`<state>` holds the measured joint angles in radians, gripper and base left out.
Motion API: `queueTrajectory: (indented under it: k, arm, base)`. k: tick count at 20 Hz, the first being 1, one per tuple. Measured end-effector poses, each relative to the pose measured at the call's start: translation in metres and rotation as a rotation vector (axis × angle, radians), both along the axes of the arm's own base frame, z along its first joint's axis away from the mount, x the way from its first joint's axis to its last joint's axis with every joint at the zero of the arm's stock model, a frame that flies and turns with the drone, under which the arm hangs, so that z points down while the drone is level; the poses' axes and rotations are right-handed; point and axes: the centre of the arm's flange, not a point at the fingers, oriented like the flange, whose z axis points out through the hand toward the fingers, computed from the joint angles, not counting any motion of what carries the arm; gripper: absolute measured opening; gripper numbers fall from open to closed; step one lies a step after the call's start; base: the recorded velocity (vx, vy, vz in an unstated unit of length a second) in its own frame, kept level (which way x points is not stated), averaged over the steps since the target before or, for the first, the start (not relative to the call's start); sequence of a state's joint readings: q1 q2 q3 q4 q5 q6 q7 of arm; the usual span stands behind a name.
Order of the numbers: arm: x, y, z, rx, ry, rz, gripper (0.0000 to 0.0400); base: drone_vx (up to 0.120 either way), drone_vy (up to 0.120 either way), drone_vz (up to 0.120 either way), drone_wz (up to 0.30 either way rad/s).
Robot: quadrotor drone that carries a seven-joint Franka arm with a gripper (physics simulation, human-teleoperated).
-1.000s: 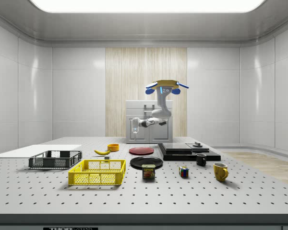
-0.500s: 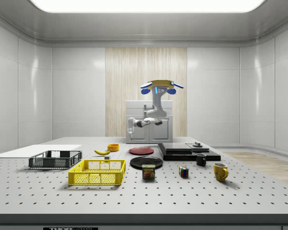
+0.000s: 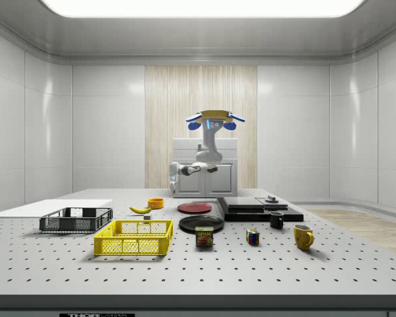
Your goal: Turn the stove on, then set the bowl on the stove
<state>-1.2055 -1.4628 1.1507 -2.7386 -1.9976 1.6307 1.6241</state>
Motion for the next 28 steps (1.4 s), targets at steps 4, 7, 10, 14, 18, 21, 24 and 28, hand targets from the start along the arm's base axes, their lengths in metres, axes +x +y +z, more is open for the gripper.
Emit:
queueTrajectory:
  k: [4,7,10,14,18,21,24,28]
  arm:
    - [0.0,0.0,0.0,0.0,0.0,0.0,0.04]
    - [0.0,0.0,0.0,0.0,0.0,0.0,0.04]
    - [0.0,0.0,0.0,0.0,0.0,0.0,0.04]
    - [0.0,0.0,0.0,0.0,0.0,0.0,0.04]
    - [0.0,0.0,0.0,0.0,0.0,0.0,0.04]
    - [0.0,0.0,0.0,0.0,0.0,0.0,0.04]
    - [0.0,0.0,0.0,0.0,0.0,0.0,0.04]
    - [0.0,0.0,0.0,0.0,0.0,0.0,0.04]
  base:
    - [0.12,0.0,0.0,0.0]
    - [0.12,0.0,0.0,0.0]
    - [0.12,0.0,0.0,0.0]
    - [0.12,0.0,-0.11,0.0]
    - [0.12,0.0,-0.04,0.0]
    - [0.12,0.0,-0.053,0.0]
    - [0.12,0.0,-0.107,0.0]
    - [0.08,0.0,0.0,0.0]
